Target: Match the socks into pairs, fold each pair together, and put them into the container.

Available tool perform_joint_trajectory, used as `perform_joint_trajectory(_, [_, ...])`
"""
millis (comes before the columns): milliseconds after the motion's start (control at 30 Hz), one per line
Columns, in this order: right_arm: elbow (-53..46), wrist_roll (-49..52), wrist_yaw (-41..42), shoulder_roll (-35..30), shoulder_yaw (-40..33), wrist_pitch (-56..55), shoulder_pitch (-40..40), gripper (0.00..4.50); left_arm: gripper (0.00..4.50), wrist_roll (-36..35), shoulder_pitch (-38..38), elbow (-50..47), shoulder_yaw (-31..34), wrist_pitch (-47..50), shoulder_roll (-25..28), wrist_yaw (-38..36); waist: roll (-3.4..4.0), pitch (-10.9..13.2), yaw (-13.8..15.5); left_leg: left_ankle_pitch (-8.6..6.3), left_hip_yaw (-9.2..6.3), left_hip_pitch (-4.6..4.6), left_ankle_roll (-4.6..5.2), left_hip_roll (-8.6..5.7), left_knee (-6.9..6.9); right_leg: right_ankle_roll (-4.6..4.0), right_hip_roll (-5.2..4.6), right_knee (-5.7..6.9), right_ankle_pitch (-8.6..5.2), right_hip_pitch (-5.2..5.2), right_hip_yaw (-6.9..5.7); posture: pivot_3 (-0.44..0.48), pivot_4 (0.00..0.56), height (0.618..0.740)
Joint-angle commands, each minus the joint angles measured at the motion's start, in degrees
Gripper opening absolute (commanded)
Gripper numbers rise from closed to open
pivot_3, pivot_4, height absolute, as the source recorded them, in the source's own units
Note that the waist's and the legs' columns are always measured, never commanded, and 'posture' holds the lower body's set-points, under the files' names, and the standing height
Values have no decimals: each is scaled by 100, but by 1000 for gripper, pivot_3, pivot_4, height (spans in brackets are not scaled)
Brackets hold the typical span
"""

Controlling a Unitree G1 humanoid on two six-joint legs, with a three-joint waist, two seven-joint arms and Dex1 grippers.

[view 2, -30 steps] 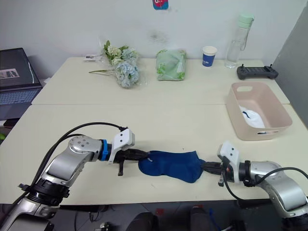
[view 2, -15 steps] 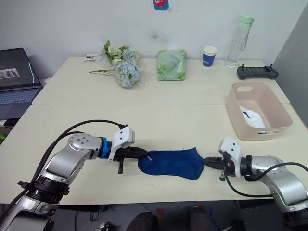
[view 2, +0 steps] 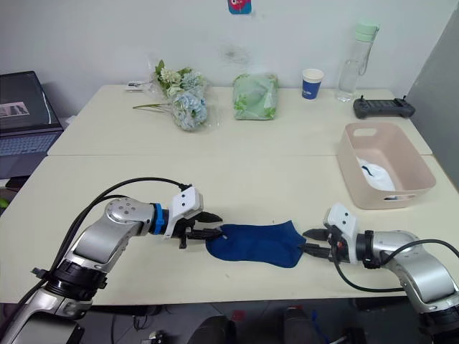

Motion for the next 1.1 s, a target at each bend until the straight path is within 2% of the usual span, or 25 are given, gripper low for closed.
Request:
perform_joint_trajectory(33, [-278,415,-84,61,-472,98,-169,3219,3534,-187,-185,-241,356,18,-2,133,0,0,0,0,0,0,0,0,0,0,0,0,0,0,0,0,150,740])
perform_joint_trajectory(100, [-409,595,-142,145,-519,210,-250,3219,4148,-353,-210,-375,466,-60,-69,128,0,0,0,0,0,0,0,1,0,0,-1,0,0,0,1,0,150,740])
perform_joint_trajectory(200, [-581,592,-349,396,-280,281,-428,3219,4148,-635,-138,-715,503,-35,-224,107,0,0,-3,0,-1,0,0,2,0,0,-2,0,0,0,0,0,150,740])
perform_joint_trajectory(333, [-350,-223,-629,845,500,-282,-677,2281,3187,-436,86,-818,199,-425,-525,241,2,-1,-11,1,1,3,-2,2,-1,0,-2,1,0,0,4,0,150,740])
perform_joint_trajectory(467, [-24,-926,-676,973,1087,-821,-648,789,1873,-24,381,-689,-179,-927,-742,406,2,-1,-8,1,3,1,-3,-2,1,0,-2,-1,0,-1,5,0,150,740])
perform_joint_trajectory(533, [180,-1299,-651,833,1256,-1161,-512,47,1197,243,529,-504,-302,-1217,-627,416,2,-1,-7,1,4,2,-3,-3,0,0,-3,-1,0,-1,5,0,150,740])
perform_joint_trajectory(633, [423,-1546,-559,689,1263,-1598,-340,0,228,626,623,-158,-398,-1702,-404,424,2,-1,-7,1,3,3,-2,-1,-1,0,-2,-1,0,-1,3,0,150,740])
perform_joint_trajectory(667, [456,-1552,-496,601,1205,-1677,-248,0,25,661,661,-44,-342,-1790,-319,416,2,-1,-6,1,5,4,-2,-2,-1,0,-2,0,0,-1,4,0,150,740])
perform_joint_trajectory(833, [433,-1362,-264,318,874,-1866,93,0,25,437,758,84,-62,-1984,-122,319,1,-2,-4,0,4,8,-1,-1,-1,0,-2,-1,0,3,4,0,150,740])
perform_joint_trajectory(967, [10,-532,17,437,486,-1624,159,0,25,-37,816,-225,114,-1965,-202,84,1,-2,-6,0,3,6,-1,1,-1,0,-2,0,0,3,3,0,150,740])
perform_joint_trajectory(1100, [-242,-529,193,366,747,-1371,99,0,25,-132,863,-476,53,-1931,-29,-249,1,-2,-11,0,1,6,-1,3,-1,0,-2,0,0,3,3,0,150,740])
